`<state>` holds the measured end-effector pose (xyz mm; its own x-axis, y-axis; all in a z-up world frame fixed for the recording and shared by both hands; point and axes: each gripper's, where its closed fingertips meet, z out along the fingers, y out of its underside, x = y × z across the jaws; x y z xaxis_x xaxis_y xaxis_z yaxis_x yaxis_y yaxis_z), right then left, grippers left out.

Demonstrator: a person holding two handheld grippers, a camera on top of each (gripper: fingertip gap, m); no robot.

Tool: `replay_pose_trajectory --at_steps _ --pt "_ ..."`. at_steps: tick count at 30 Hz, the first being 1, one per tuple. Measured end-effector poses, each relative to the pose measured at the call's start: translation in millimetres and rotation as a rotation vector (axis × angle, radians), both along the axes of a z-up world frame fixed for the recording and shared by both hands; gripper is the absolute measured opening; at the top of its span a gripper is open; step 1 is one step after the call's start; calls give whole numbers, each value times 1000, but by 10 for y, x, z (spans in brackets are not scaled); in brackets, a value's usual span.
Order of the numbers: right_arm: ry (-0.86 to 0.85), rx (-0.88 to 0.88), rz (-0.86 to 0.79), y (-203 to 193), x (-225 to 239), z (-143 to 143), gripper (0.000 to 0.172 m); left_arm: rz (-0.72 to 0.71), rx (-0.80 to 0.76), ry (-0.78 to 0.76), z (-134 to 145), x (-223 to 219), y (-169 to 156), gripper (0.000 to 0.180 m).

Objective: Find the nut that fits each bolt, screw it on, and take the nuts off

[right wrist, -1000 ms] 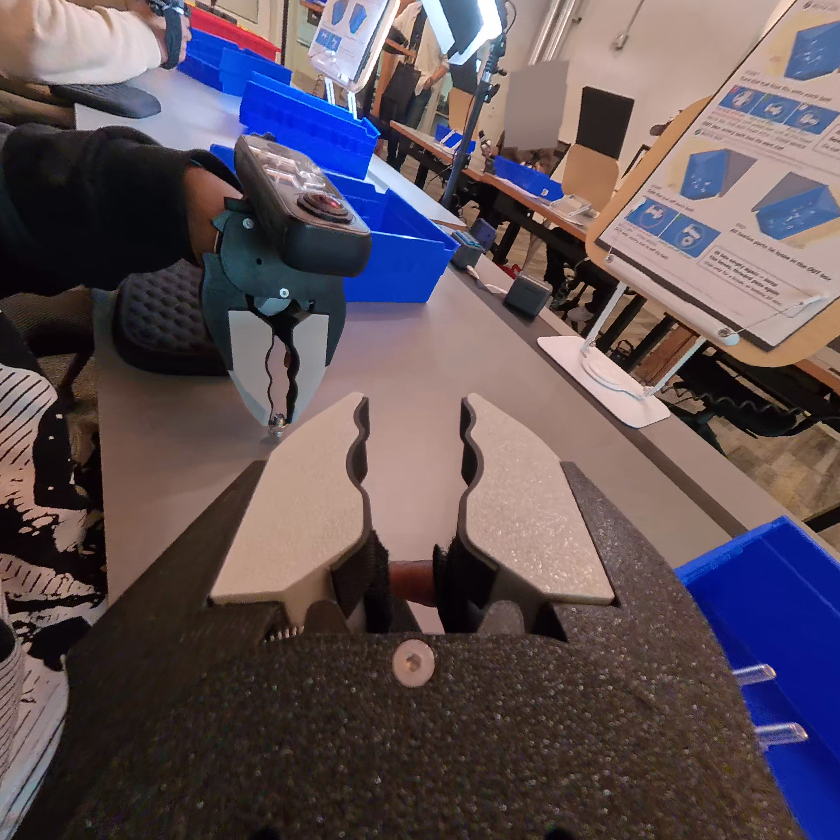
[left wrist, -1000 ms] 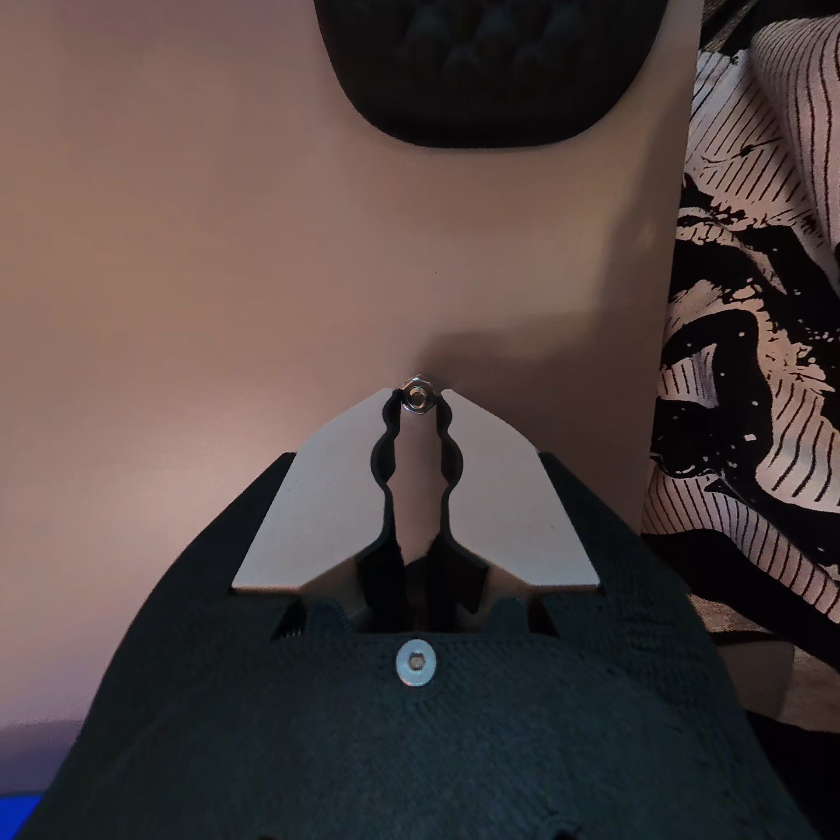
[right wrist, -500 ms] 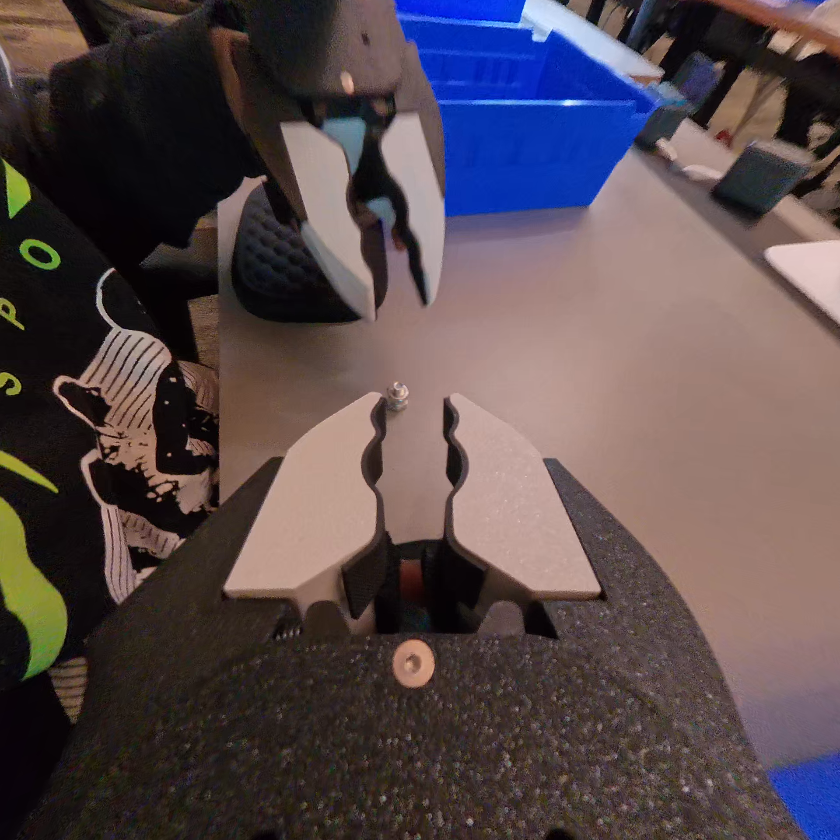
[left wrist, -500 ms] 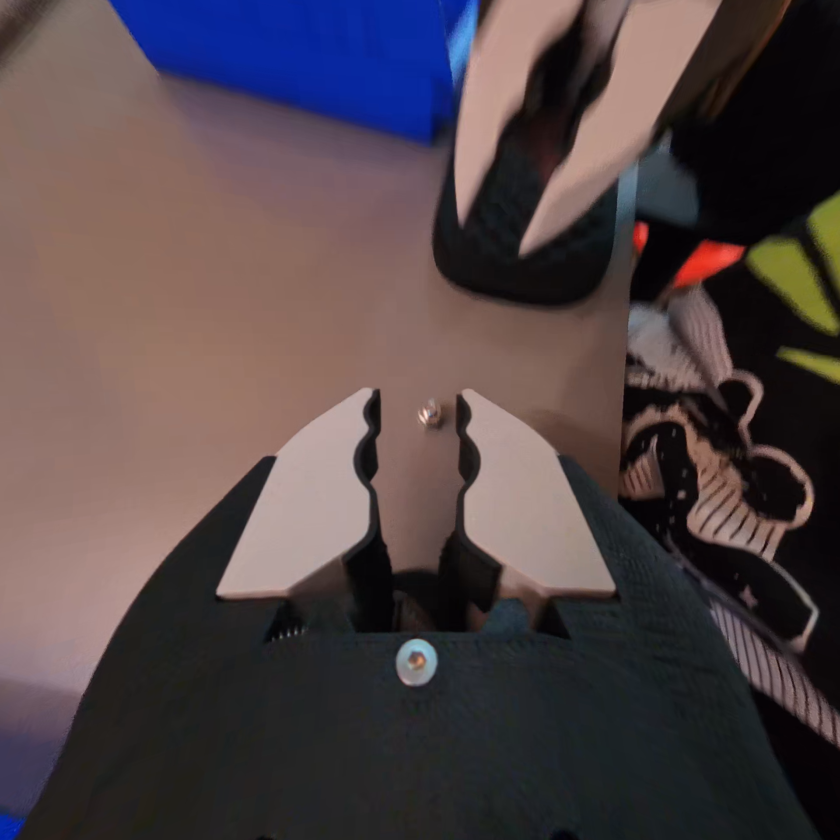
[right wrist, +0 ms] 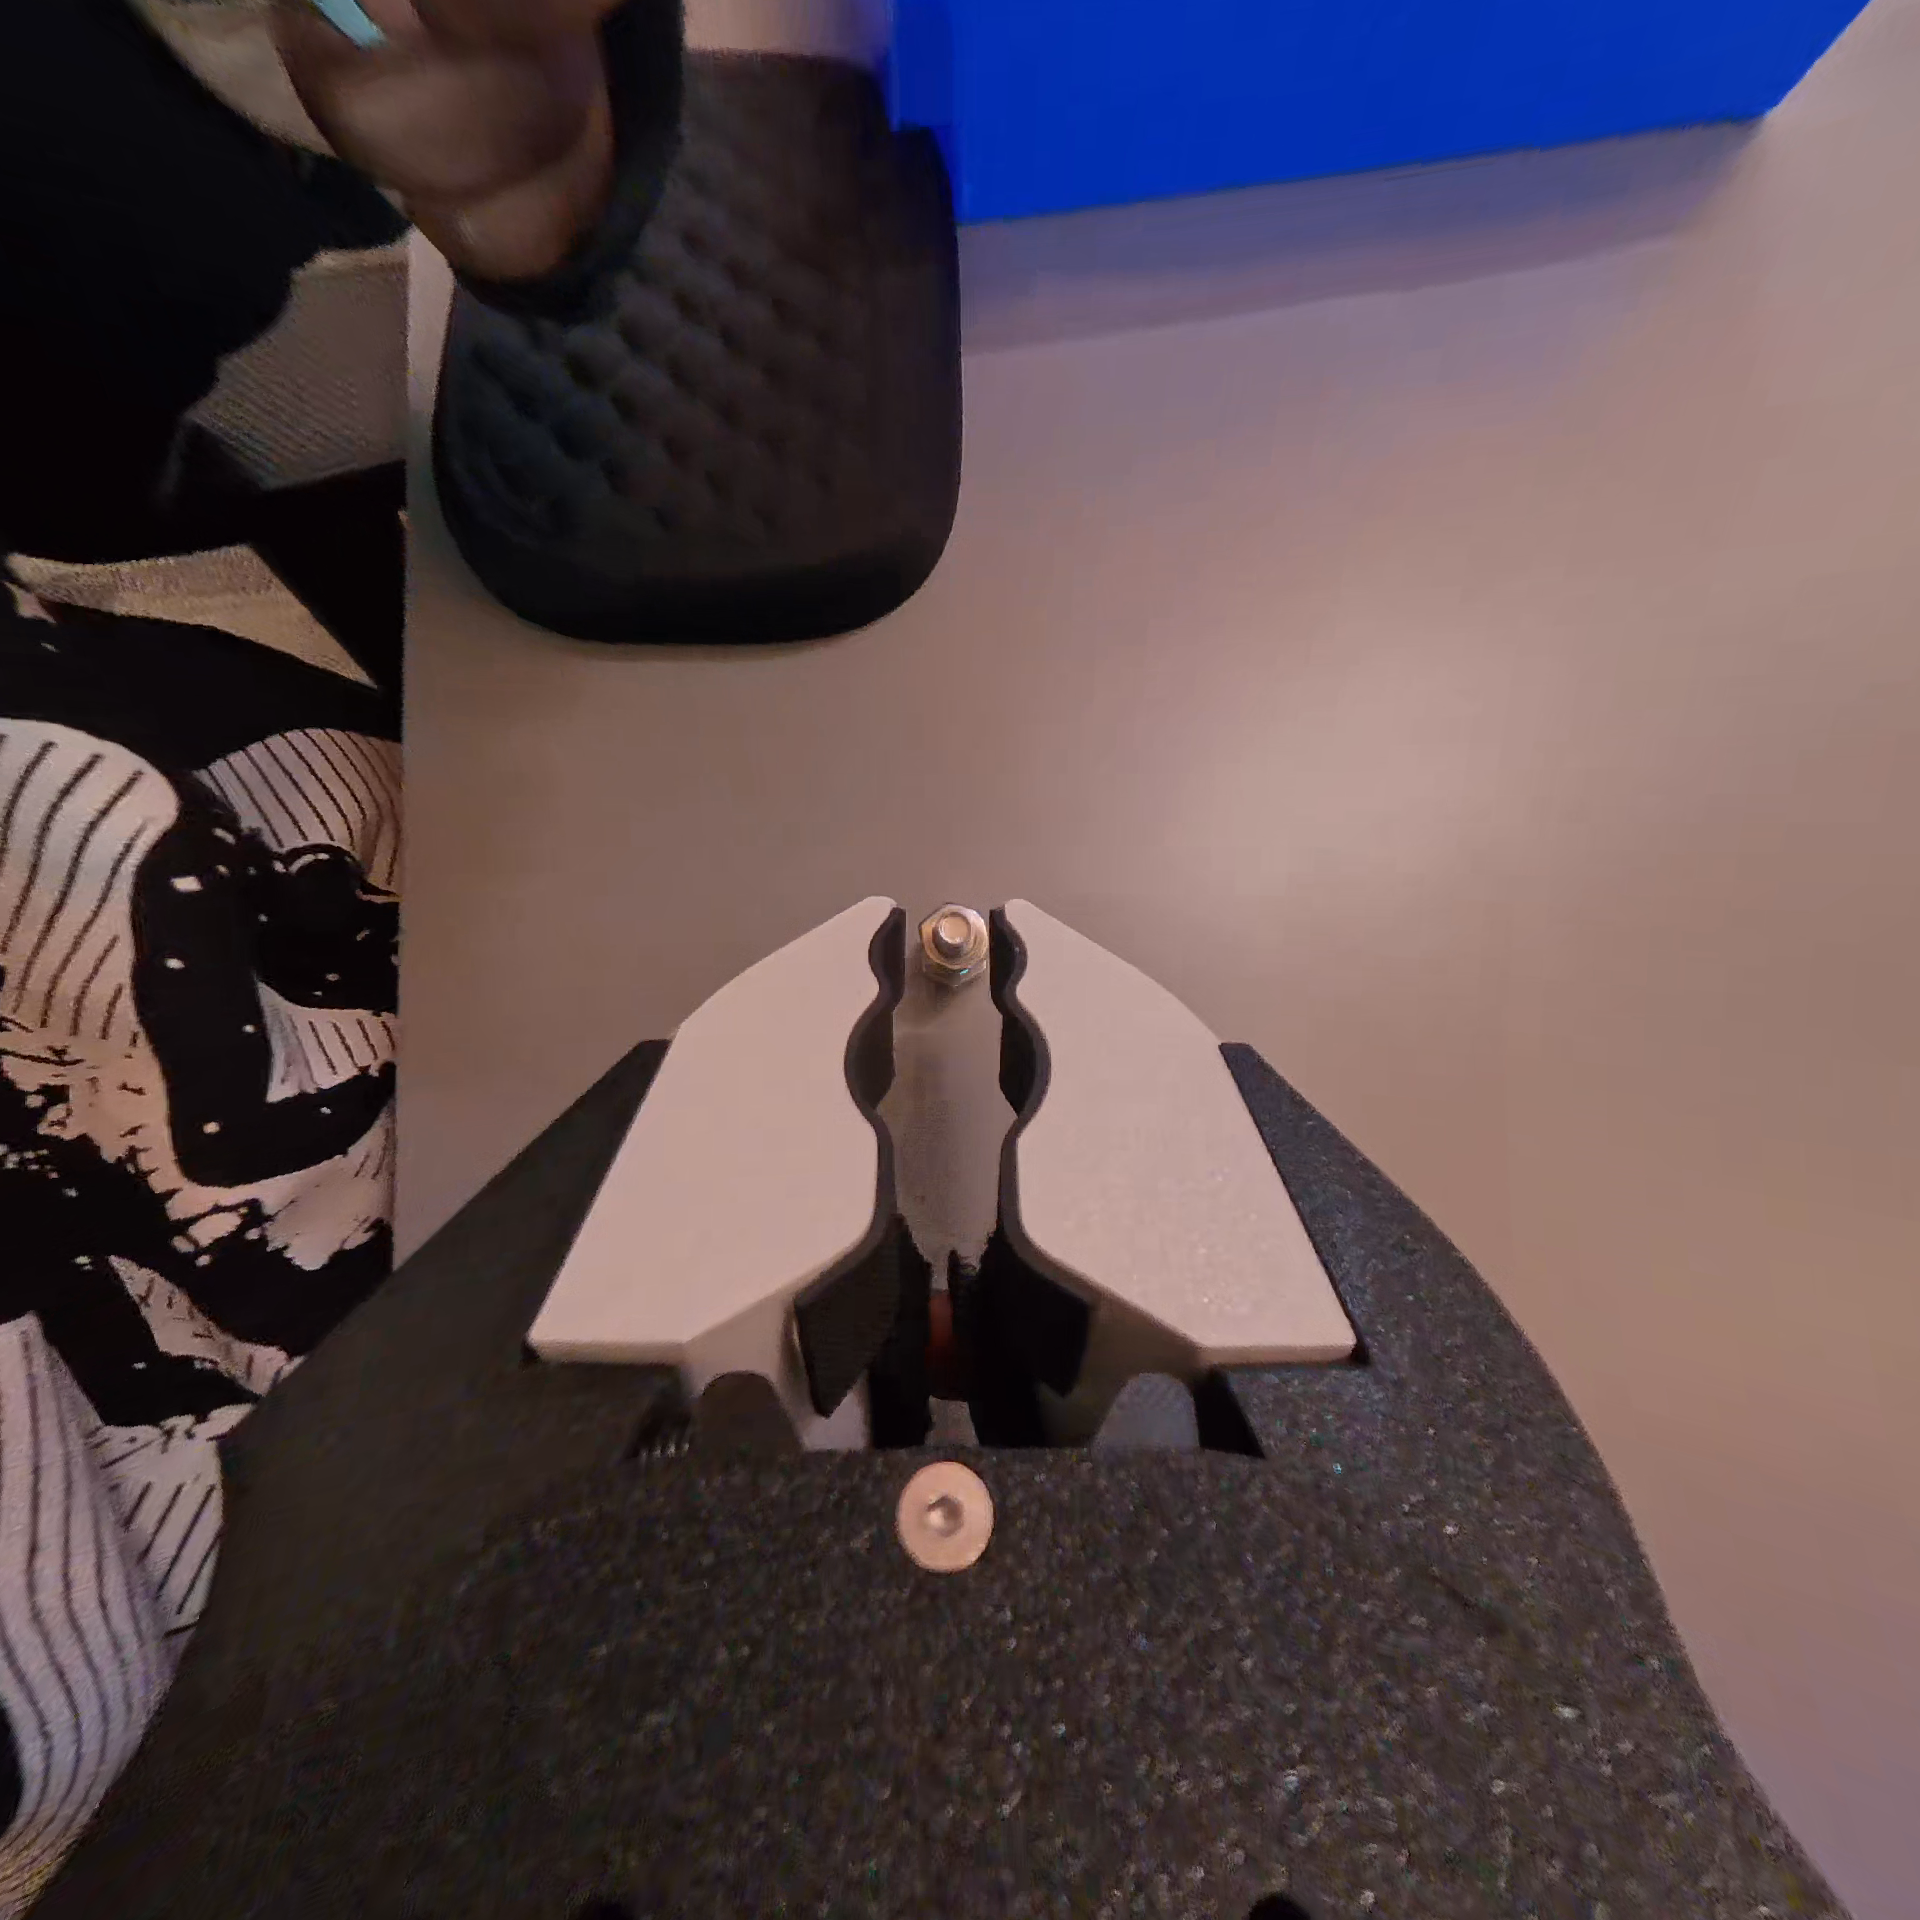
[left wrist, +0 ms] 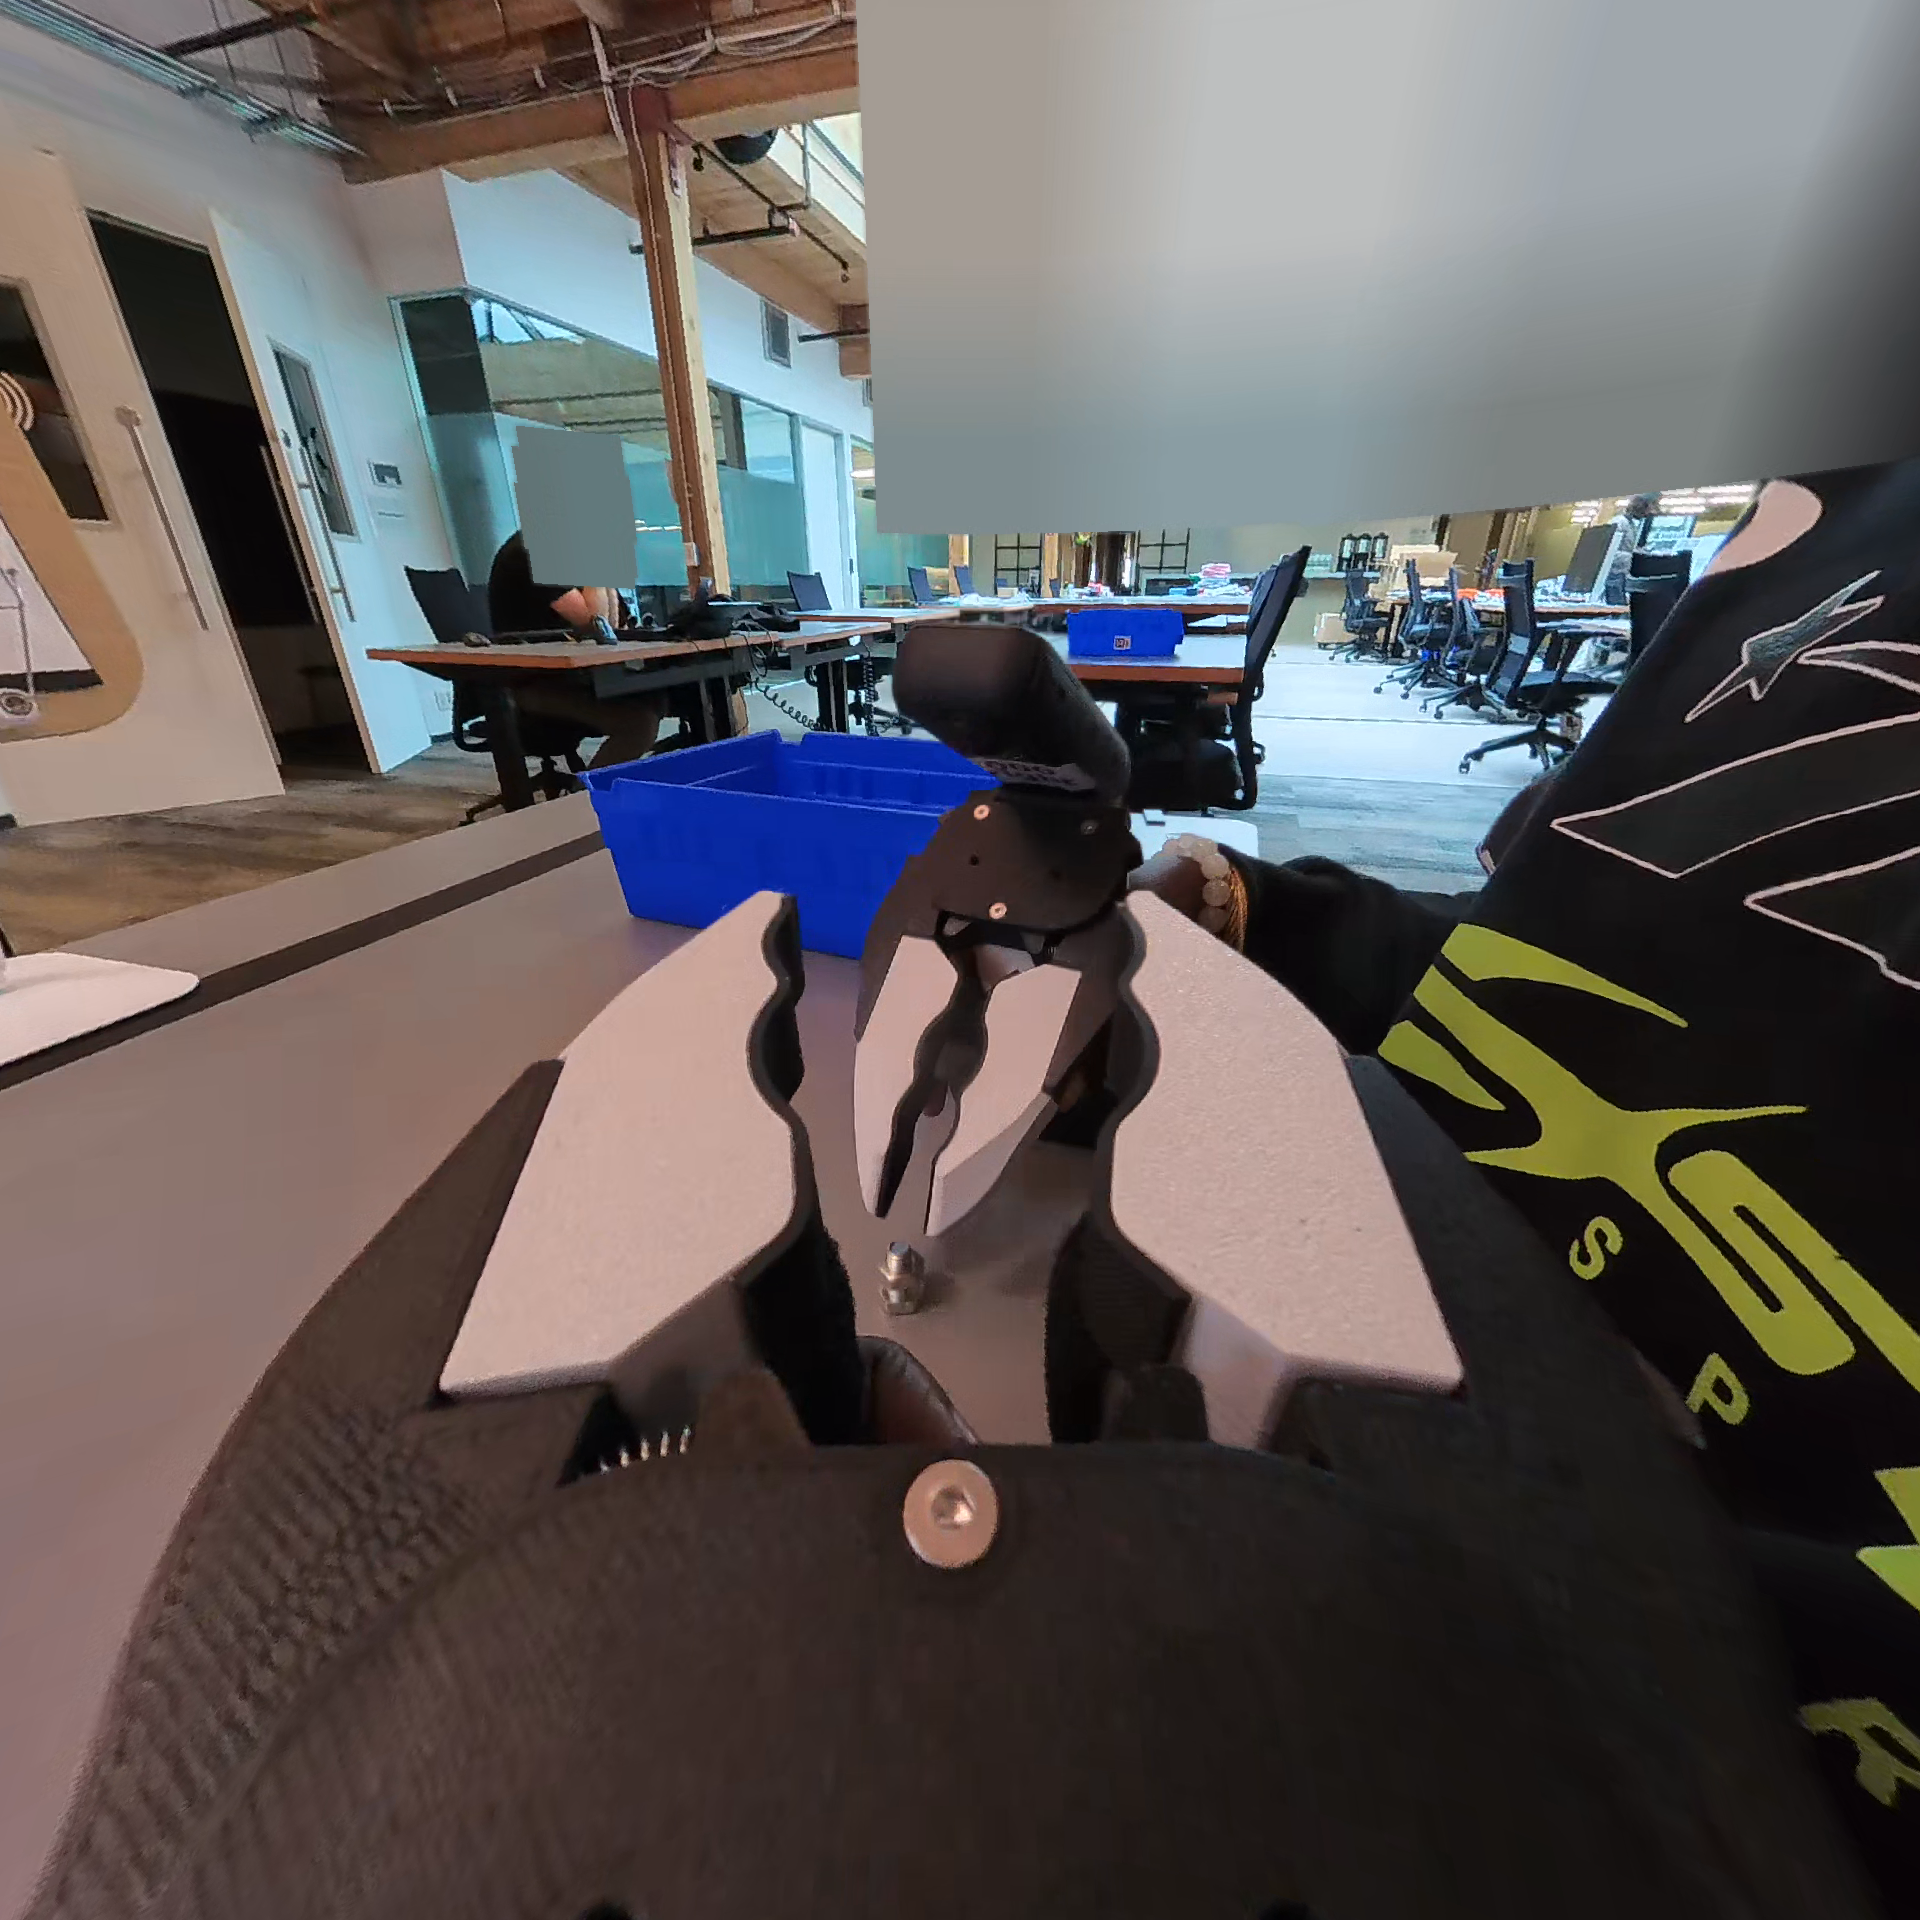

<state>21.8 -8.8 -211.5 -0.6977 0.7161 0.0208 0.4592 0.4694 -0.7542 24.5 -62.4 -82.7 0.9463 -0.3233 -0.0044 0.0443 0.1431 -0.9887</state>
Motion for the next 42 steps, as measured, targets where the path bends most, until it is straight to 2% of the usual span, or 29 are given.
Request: replay_pose_trajectory --at_steps 6,11,14,19,21,23,25,30,33,42 --pt "-23 30 4 -7 -33 -124 13 4 -12 1 -33 -38 -5 57" --pt "-15 26 3 14 -51 -104 8 54 -75 37 -172 -95 62 57" --pt "2 -72 -18 34 -49 86 8 115 -147 76 -302 -106 172 57" --pt "88 -222 -24 28 5 641 8 283 -237 133 -506 -103 437 53" --pt "126 -242 30 -37 76 824 8 263 -258 193 -538 0 499 50" --pt "161 -254 71 -91 131 977 8 206 -249 179 -520 123 534 47" --pt "175 -253 64 -99 144 1075 8 208 -245 158 -507 150 562 44" --pt "180 -228 -8 -78 91 1125 8 364 -203 213 -412 51 615 39" --pt "179 -230 -34 -79 65 1124 8 411 -219 247 -420 32 647 36" --pt "183 -246 -47 -113 47 1159 8 443 -205 274 -392 28 680 16"
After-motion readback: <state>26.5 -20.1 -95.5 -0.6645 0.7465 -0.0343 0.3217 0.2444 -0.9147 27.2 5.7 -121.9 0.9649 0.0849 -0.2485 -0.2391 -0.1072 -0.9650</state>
